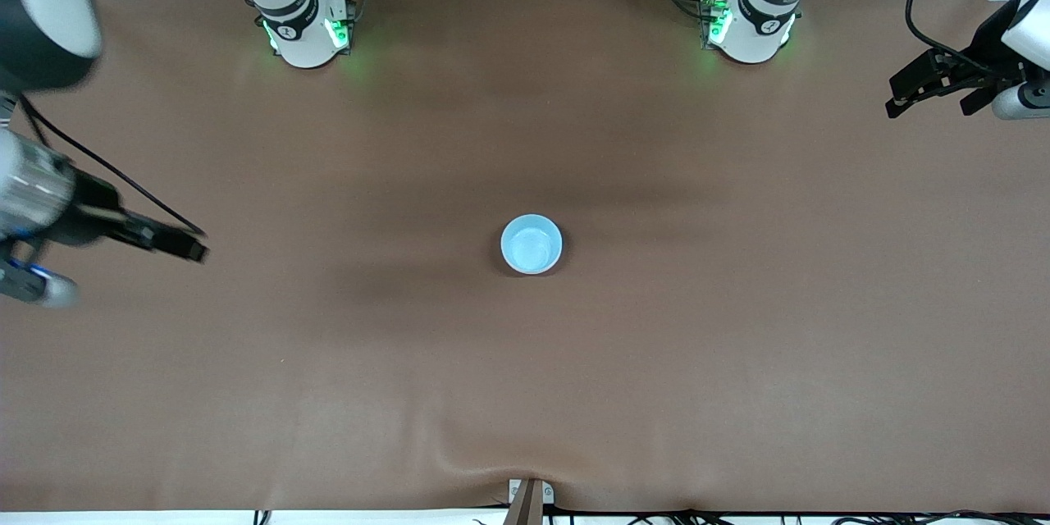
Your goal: Stack pink and blue bowls on white bowl
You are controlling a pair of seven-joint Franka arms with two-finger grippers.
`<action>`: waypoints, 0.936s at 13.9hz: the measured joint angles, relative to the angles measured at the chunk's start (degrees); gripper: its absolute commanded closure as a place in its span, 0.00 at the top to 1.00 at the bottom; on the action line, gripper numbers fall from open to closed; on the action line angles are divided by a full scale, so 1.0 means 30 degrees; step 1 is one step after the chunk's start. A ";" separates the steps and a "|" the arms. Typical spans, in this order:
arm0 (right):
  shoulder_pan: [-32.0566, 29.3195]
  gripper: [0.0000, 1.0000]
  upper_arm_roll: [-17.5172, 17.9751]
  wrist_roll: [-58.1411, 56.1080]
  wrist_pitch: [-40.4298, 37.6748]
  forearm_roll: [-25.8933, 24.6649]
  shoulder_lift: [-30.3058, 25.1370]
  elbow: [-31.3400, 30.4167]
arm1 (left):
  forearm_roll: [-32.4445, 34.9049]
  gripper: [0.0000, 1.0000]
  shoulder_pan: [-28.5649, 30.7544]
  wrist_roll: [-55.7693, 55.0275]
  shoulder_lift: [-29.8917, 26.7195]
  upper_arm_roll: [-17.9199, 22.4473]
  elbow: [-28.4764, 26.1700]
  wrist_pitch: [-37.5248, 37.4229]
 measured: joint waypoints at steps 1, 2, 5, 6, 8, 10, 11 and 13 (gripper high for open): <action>-0.0166 1.00 -0.0125 -0.0862 -0.0834 -0.0120 -0.0716 0.0000 | 0.0000 1.00 -0.0001 0.0000 -0.0013 -0.0006 -0.0072 0.0020; -0.0185 1.00 -0.0348 -0.1331 -0.1592 -0.0155 -0.1493 -0.0079 | 0.0000 1.00 0.0000 0.0001 -0.0026 -0.0009 -0.0136 0.0041; -0.0009 1.00 -0.0428 -0.1570 -0.1821 -0.0380 -0.4116 -0.2308 | 0.0000 1.00 -0.0001 0.0001 -0.0034 -0.0015 -0.0173 0.0065; 0.0061 1.00 -0.0427 -0.1570 -0.1078 -0.0480 -0.5018 -0.3738 | 0.0000 1.00 -0.0001 0.0001 -0.0036 -0.0015 -0.0177 0.0069; 0.0097 1.00 -0.0444 -0.1578 0.0543 -0.0587 -0.6552 -0.6725 | 0.0000 1.00 -0.0001 0.0001 -0.0036 -0.0016 -0.0178 0.0076; 0.0154 1.00 -0.0602 -0.1778 0.1287 -0.0663 -0.7192 -0.8007 | 0.0000 1.00 -0.0001 0.0001 -0.0037 -0.0018 -0.0179 0.0077; 0.0160 1.00 -0.0652 -0.1954 0.1437 -0.0905 -0.7225 -0.7963 | 0.0000 1.00 -0.0001 0.0001 -0.0037 -0.0020 -0.0179 0.0078; 0.0161 1.00 -0.0712 -0.2338 0.1114 -0.1458 -0.7215 -0.7394 | 0.0000 1.00 -0.0001 0.0002 -0.0035 -0.0019 -0.0184 0.0080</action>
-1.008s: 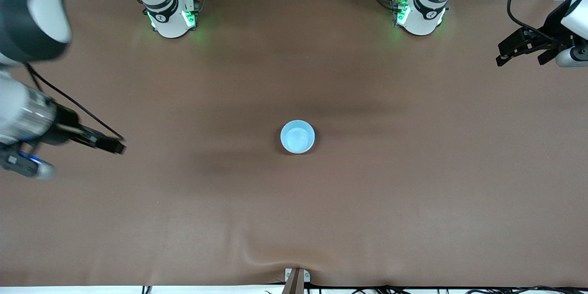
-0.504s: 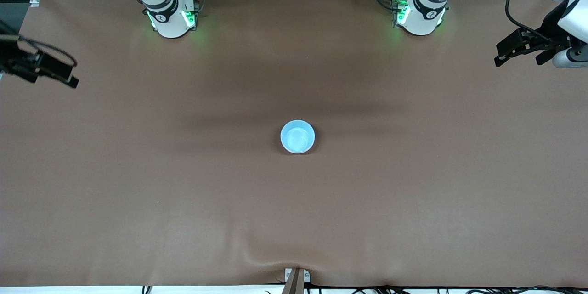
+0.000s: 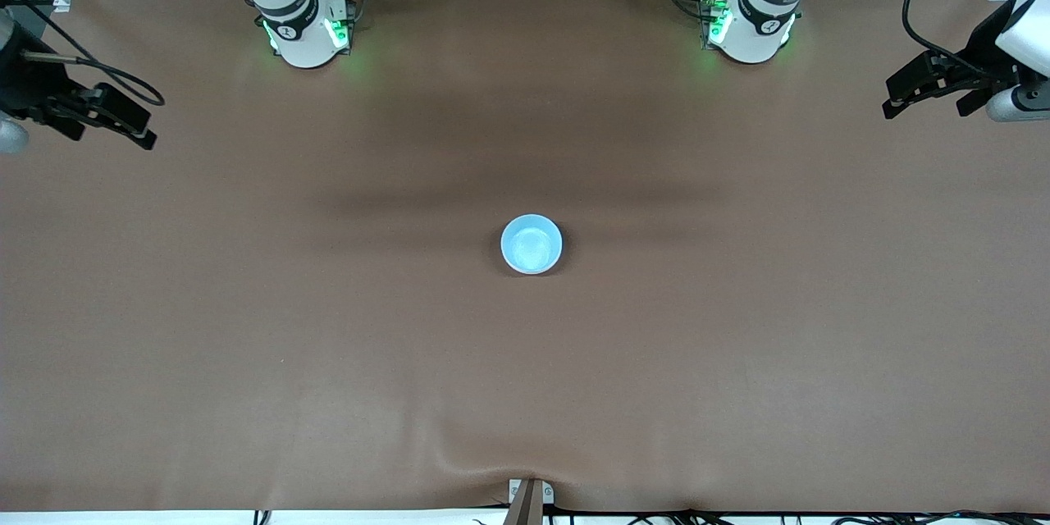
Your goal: Stack pink and blue bowls on white bowl
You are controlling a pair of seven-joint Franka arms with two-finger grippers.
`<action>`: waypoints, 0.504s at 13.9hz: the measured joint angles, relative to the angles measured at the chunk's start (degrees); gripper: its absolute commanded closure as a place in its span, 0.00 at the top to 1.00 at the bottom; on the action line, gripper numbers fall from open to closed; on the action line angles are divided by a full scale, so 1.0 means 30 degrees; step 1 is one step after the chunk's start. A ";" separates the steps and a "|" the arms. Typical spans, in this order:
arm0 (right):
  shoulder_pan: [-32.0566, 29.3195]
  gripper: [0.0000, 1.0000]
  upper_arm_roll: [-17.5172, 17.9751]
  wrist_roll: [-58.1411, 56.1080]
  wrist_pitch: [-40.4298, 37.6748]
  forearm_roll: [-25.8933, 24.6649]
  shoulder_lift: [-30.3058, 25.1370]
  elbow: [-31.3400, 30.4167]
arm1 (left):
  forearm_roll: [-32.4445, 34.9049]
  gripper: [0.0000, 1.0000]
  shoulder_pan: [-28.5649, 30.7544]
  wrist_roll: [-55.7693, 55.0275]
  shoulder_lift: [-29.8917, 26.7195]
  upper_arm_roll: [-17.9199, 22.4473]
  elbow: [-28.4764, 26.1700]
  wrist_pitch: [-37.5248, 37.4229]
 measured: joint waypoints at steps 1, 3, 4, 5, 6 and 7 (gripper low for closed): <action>0.0003 1.00 -0.0010 -0.0123 -0.0312 -0.0051 -0.0003 0.0345 | 0.0000 1.00 0.0000 0.0000 0.0000 0.0001 -0.0003 0.0005; 0.0098 1.00 -0.0008 -0.0230 -0.0652 -0.0103 -0.0003 0.0678 | 0.0000 1.00 0.0002 0.0000 0.0001 0.0022 -0.0004 0.0073; 0.0150 1.00 -0.0012 -0.0230 -0.0799 -0.0115 0.0001 0.0691 | 0.0000 1.00 0.0010 0.0000 0.0004 0.0040 0.0000 0.0130; 0.0159 1.00 -0.0025 -0.0230 -0.0945 -0.0115 0.0022 0.0690 | 0.0000 1.00 0.0019 0.0000 0.0011 0.0053 0.0011 0.0174; 0.0164 1.00 -0.0049 -0.0232 -0.0992 -0.0116 0.0046 0.0690 | 0.0000 1.00 0.0023 0.0023 0.0019 0.0063 0.0030 0.0210; 0.0177 1.00 -0.0056 -0.0235 -0.0994 -0.0116 0.0063 0.0690 | 0.0000 1.00 0.0025 0.0124 0.0024 0.0071 0.0042 0.0232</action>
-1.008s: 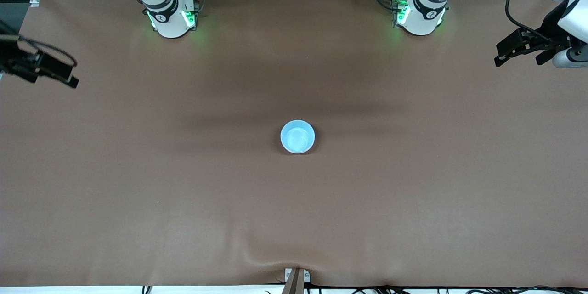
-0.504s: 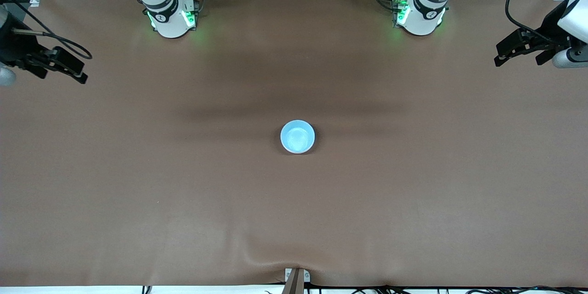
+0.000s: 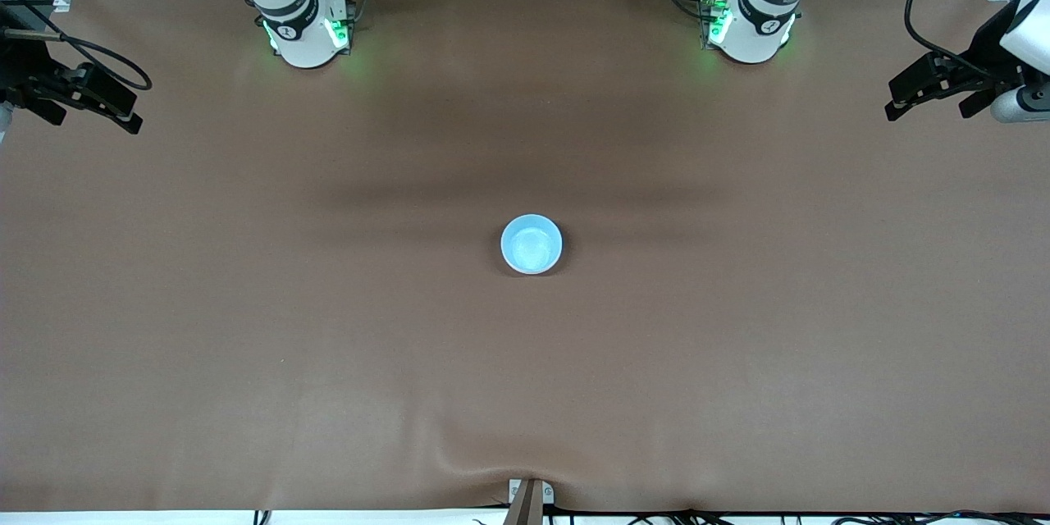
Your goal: Stack pink and blue bowls on white bowl
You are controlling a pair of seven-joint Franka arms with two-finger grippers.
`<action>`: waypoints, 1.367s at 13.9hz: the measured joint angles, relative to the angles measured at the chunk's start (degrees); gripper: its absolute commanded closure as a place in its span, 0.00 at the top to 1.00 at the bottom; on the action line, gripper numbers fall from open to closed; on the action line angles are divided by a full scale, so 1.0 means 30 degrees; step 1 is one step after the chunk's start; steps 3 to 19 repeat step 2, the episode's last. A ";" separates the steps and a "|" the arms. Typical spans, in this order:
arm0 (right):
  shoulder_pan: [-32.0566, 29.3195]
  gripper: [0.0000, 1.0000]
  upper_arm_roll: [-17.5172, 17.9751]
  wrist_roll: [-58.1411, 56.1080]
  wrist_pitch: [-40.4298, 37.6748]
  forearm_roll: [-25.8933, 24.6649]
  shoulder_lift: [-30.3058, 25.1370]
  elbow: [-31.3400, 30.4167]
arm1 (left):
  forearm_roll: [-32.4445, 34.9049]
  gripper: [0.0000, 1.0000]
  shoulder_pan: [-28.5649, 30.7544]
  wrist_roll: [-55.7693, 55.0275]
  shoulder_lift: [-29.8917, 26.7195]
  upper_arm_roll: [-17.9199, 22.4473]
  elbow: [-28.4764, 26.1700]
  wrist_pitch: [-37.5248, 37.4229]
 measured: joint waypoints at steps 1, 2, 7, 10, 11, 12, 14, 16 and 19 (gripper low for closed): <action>0.0025 1.00 0.0000 -0.0001 0.0000 0.0000 0.0007 0.0000 | 0.0000 1.00 0.0003 0.0212 0.0001 0.0011 0.0004 0.0012; 0.0054 1.00 0.0001 -0.0001 0.0000 0.0000 0.0007 0.0000 | 0.0000 1.00 0.0005 0.0324 0.0004 0.0028 0.0006 0.0020; 0.0054 1.00 0.0001 -0.0001 0.0000 0.0000 0.0007 0.0000 | 0.0000 1.00 0.0005 0.0324 0.0004 0.0028 0.0006 0.0020; 0.0054 1.00 0.0001 -0.0001 0.0000 0.0000 0.0007 0.0000 | 0.0000 1.00 0.0005 0.0324 0.0004 0.0028 0.0006 0.0020; 0.0054 1.00 0.0001 -0.0001 0.0000 0.0000 0.0007 0.0000 | 0.0000 1.00 0.0005 0.0324 0.0004 0.0028 0.0006 0.0020; 0.0054 1.00 0.0001 -0.0001 0.0000 0.0000 0.0007 0.0000 | 0.0000 1.00 0.0005 0.0324 0.0004 0.0028 0.0006 0.0020; 0.0054 1.00 0.0001 -0.0001 0.0000 0.0000 0.0007 0.0000 | 0.0000 1.00 0.0005 0.0324 0.0004 0.0028 0.0006 0.0020; 0.0054 1.00 0.0001 -0.0001 0.0000 0.0000 0.0007 0.0000 | 0.0000 1.00 0.0005 0.0324 0.0004 0.0028 0.0006 0.0020; 0.0054 1.00 0.0001 -0.0001 0.0000 0.0000 0.0007 0.0000 | 0.0000 1.00 0.0005 0.0324 0.0004 0.0028 0.0006 0.0020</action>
